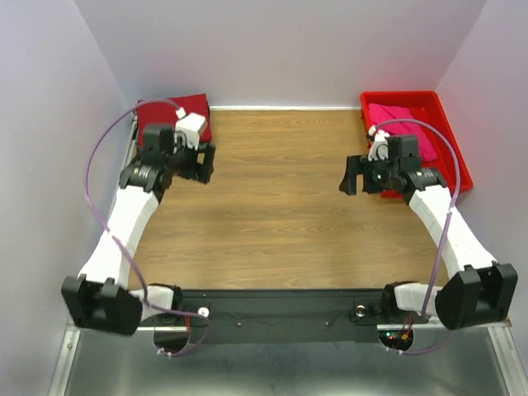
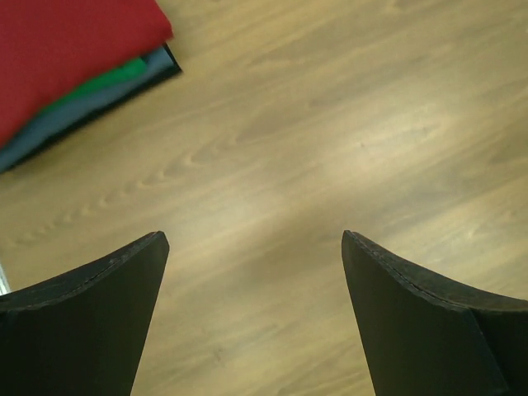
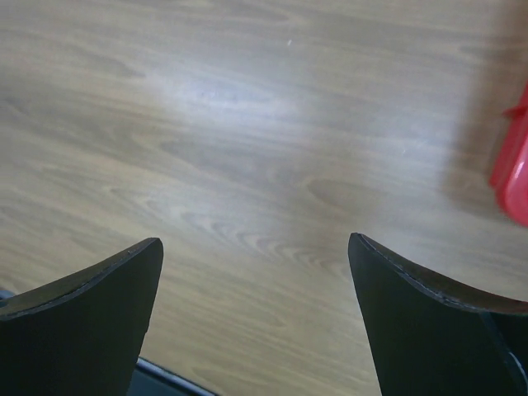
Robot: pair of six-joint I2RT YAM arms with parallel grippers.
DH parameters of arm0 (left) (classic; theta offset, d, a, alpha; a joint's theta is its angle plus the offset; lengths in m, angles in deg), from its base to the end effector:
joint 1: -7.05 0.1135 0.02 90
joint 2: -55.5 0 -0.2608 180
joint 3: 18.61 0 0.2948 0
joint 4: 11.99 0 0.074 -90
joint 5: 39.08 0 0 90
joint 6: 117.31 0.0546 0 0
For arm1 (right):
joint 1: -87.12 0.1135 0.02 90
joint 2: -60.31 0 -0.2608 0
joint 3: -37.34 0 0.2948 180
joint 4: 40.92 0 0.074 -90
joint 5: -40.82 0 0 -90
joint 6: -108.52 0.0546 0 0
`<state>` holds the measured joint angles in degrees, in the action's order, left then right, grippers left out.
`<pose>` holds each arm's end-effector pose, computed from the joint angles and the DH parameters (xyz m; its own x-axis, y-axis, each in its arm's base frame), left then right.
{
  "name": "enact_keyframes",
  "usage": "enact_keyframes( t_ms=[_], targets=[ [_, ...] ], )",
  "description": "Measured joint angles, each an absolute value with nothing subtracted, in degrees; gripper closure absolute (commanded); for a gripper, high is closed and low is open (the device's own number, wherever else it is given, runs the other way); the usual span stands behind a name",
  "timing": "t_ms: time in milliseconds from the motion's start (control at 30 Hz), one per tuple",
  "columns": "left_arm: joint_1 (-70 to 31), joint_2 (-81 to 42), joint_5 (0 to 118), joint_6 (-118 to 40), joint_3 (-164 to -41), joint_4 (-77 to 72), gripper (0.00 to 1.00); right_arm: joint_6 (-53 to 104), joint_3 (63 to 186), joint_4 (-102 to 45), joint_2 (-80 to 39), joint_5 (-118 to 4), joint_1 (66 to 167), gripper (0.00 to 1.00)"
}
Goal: Fold and stack the t-shirts
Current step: Neatly place the folded tshirt to the corner
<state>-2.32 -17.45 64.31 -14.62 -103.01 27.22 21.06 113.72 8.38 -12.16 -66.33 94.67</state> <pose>0.3383 -0.0686 0.3622 -0.3691 0.2775 -0.8870 0.4527 0.8872 0.0892 0.3192 0.0586 0.2925 -0.7197 -0.0527 -0.6923 -0.2992 0.9233 0.2408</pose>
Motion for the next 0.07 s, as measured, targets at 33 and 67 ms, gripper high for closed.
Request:
enact_keyframes(
  t_ms=[33, 67],
  targets=[
    [-2.5, -14.8, 64.2, -14.6, -100.0, 27.0, 0.01, 21.0, 112.5, 8.8, -10.8, -67.1, 94.7, 0.00],
    [-2.6, -11.9, 64.3, -14.7, -97.2, 27.3, 0.01, 20.9, 111.7, 9.1, -10.1, -67.6, 94.7, 0.00]
  ],
)
